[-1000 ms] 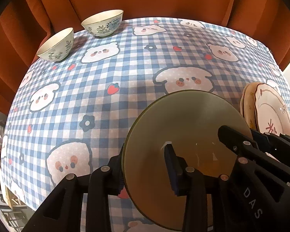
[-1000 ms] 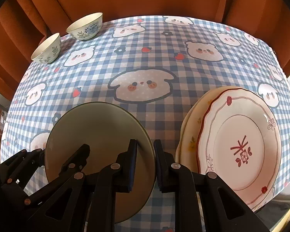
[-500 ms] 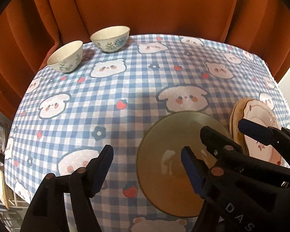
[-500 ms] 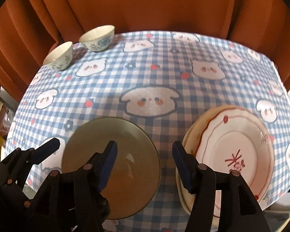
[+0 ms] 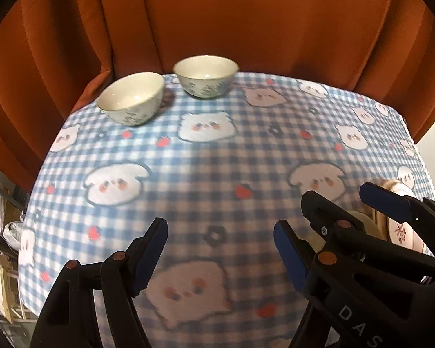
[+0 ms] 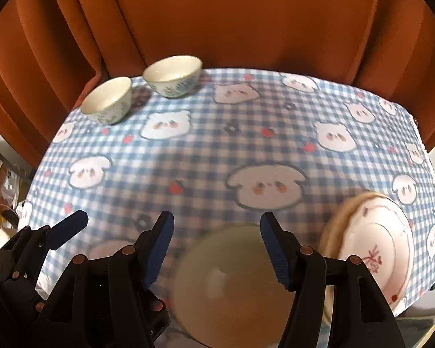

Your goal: Organize plates and bowls

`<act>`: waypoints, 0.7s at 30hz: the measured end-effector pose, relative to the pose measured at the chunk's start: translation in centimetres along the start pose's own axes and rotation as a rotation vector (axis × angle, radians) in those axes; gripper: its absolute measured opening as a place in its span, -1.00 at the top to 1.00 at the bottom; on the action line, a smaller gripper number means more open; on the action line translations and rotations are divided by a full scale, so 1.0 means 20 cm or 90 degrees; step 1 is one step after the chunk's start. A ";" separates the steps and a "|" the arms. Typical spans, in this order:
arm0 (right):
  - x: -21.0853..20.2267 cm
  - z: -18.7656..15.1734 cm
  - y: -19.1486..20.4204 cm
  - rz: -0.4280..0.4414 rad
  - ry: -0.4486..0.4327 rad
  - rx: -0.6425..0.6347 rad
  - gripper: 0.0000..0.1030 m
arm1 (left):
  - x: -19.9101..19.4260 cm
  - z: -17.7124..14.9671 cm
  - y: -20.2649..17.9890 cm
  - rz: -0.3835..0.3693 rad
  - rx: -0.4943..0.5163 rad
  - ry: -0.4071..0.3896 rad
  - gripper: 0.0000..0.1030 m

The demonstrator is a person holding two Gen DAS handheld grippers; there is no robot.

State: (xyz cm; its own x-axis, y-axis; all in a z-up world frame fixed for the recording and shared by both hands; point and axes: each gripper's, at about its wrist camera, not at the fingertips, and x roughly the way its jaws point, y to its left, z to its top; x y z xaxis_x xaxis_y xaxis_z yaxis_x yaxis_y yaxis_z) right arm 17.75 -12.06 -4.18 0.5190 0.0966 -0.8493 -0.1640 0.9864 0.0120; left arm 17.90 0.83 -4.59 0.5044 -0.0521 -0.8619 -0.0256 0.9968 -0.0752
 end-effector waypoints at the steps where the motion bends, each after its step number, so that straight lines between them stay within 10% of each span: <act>1: 0.01 0.03 0.05 -0.005 -0.001 0.002 -0.28 | 0.00 0.02 0.04 -0.002 0.001 0.000 -0.50; 21: 0.25 0.54 0.73 -0.051 -0.061 0.072 -0.28 | 0.19 0.54 0.76 0.020 0.046 -0.064 -0.50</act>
State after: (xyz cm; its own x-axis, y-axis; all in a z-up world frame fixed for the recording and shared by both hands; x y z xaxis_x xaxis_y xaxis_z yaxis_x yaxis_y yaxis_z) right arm 27.06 4.21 -2.42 0.6051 0.0240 -0.7958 -0.0259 0.9996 0.0105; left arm 28.71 16.48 -3.63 0.5885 -0.0177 -0.8083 0.0176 0.9998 -0.0091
